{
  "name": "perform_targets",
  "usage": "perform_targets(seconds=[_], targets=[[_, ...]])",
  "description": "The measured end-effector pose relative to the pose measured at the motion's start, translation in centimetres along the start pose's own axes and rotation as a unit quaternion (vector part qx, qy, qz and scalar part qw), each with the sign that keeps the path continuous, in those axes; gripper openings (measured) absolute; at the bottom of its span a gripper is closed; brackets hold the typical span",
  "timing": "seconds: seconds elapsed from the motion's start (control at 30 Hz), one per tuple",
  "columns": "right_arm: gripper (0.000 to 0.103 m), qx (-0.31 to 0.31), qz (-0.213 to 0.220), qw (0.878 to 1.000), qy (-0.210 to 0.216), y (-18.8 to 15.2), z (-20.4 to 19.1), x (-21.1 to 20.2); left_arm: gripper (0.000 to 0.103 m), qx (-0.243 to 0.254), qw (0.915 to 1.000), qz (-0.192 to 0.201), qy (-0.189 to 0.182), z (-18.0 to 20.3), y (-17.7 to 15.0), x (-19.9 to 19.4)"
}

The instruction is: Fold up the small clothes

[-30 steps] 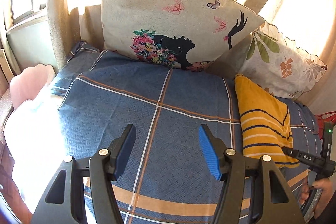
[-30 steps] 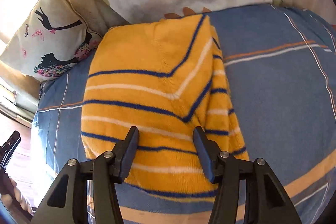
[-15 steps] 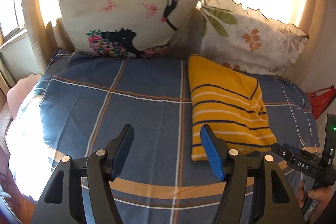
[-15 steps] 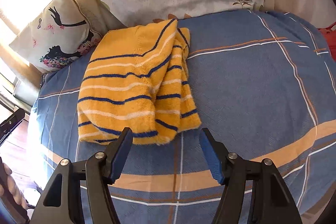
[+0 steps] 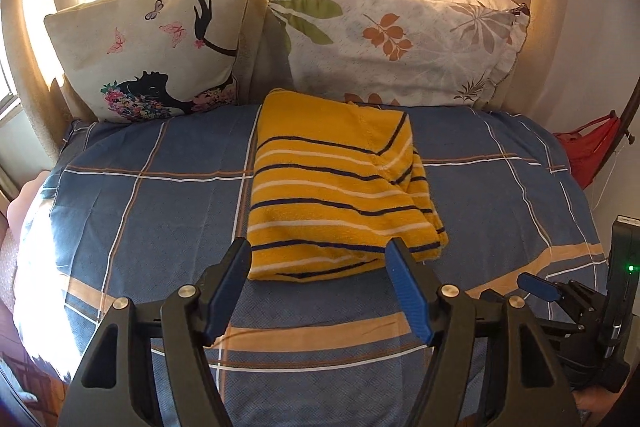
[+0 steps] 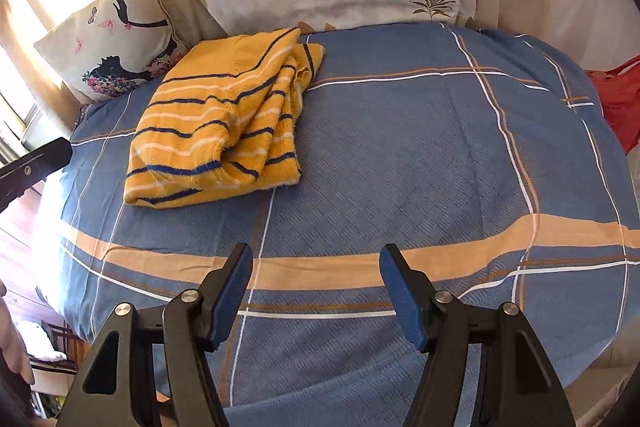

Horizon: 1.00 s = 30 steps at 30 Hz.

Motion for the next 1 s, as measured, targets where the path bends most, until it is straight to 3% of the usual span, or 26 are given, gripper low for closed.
perform_targets(seconds=[0.27,0.87,1.0], targets=[[0.071,-0.001,-0.004,1.0,0.009,-0.3,0.2,0.1,0.069,-0.004,0.9999,0.004,0.012,0.4,-0.3,-0.6],[0.072,-0.069,-0.007,0.997,0.018,-1.9,-4.6,0.1,0.076,-0.031,0.9978,0.041,0.041,-1.8,-2.1,-4.0],[0.072,-0.074,-0.006,0.997,0.016,-2.4,-5.0,-0.1,0.076,-0.036,0.9941,0.074,0.071,-2.3,-2.5,-5.5]])
Point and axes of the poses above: each gripper's, at about its wrist camera, not at the fingertips, and x roughly the way its jaws point, z to its right, y to its top, the point moved 3 cm from there along x, roughly the way its jaws point, and after that the axes turned 5 degrees about x, right-handed, at the moved point
